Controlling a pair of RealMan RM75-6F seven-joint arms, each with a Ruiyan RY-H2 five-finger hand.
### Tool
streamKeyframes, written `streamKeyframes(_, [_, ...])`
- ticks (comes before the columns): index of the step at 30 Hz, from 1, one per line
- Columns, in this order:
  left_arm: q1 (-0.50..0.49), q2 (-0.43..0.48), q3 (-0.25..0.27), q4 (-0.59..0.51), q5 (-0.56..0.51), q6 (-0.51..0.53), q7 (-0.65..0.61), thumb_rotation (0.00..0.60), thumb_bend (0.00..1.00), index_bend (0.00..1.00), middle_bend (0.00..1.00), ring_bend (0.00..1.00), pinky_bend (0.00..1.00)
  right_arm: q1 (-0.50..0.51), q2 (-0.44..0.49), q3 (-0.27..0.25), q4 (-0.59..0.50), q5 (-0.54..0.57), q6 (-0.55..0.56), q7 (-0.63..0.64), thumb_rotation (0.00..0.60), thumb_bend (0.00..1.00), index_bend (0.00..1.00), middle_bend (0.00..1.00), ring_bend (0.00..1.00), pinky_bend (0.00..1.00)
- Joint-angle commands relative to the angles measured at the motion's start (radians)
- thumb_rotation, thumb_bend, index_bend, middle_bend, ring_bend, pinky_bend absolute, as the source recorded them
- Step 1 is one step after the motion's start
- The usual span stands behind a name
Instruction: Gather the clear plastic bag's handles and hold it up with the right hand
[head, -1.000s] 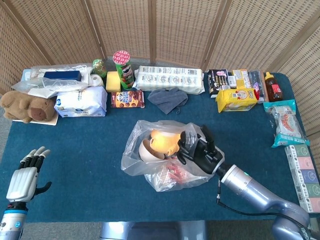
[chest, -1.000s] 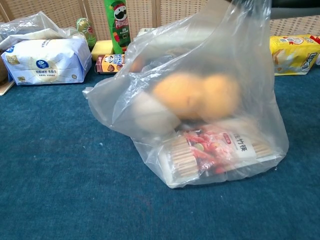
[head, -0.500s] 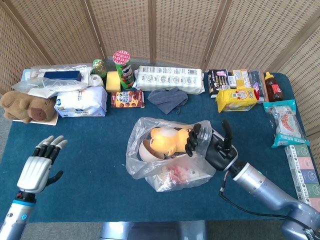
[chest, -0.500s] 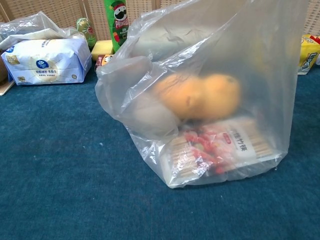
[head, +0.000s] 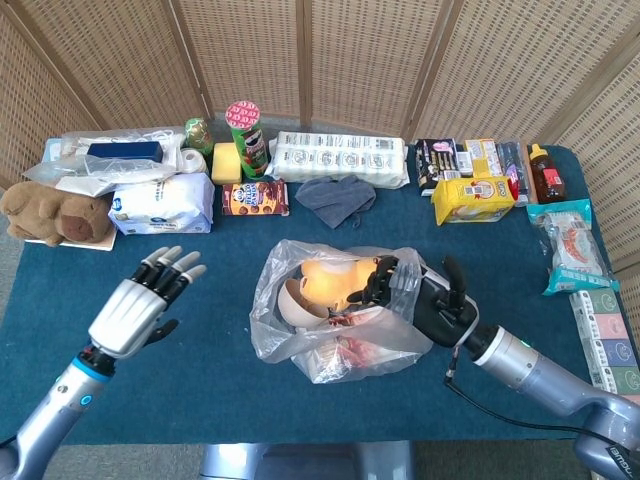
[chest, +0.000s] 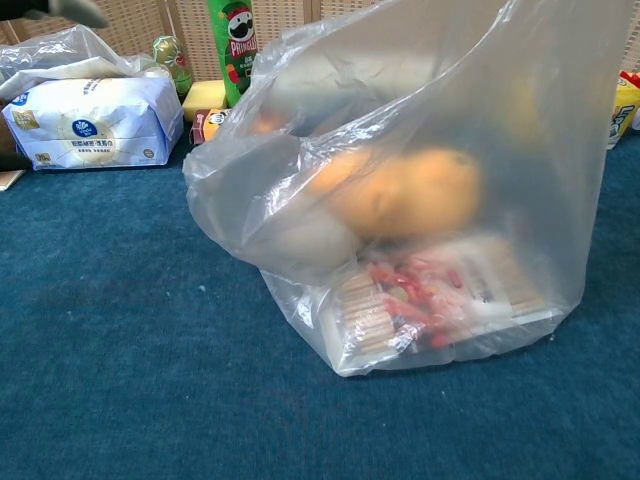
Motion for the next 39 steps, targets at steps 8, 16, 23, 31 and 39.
streamKeyframes(8, [-0.137,-0.064,-0.036,0.011,0.007,-0.124,0.015,0.600,0.18,0.11,0.11,0.02,0.09,0.067,0.000,-0.068,-0.028,0.081,0.007,-0.064,0.220,0.17,0.40,0.47,0.40,0.22])
streamKeyframes(16, [-0.209,-0.113,-0.038,0.021,-0.019,-0.197,0.032,0.600,0.18,0.11,0.11,0.03,0.09,0.094,-0.004,-0.099,-0.042,0.123,0.020,-0.087,0.225,0.17,0.39,0.47,0.40,0.22])
streamKeyframes(23, [-0.275,-0.198,-0.063,0.065,-0.040,-0.221,0.071,0.600,0.18,0.15,0.18,0.10,0.09,0.105,-0.005,-0.125,-0.052,0.143,0.043,-0.093,0.226,0.17,0.39,0.47,0.41,0.21])
streamKeyframes(31, [-0.307,-0.288,-0.094,0.128,-0.026,-0.146,0.086,0.600,0.19,0.40,0.40,0.35,0.20,0.114,-0.010,-0.147,-0.052,0.144,0.063,-0.099,0.221,0.17,0.39,0.47,0.41,0.22])
streamKeyframes(39, [-0.326,-0.352,-0.133,0.171,-0.021,-0.052,0.087,0.600,0.20,0.43,0.43,0.36,0.23,0.123,-0.015,-0.166,-0.049,0.149,0.076,-0.103,0.222,0.17,0.39,0.47,0.41,0.21])
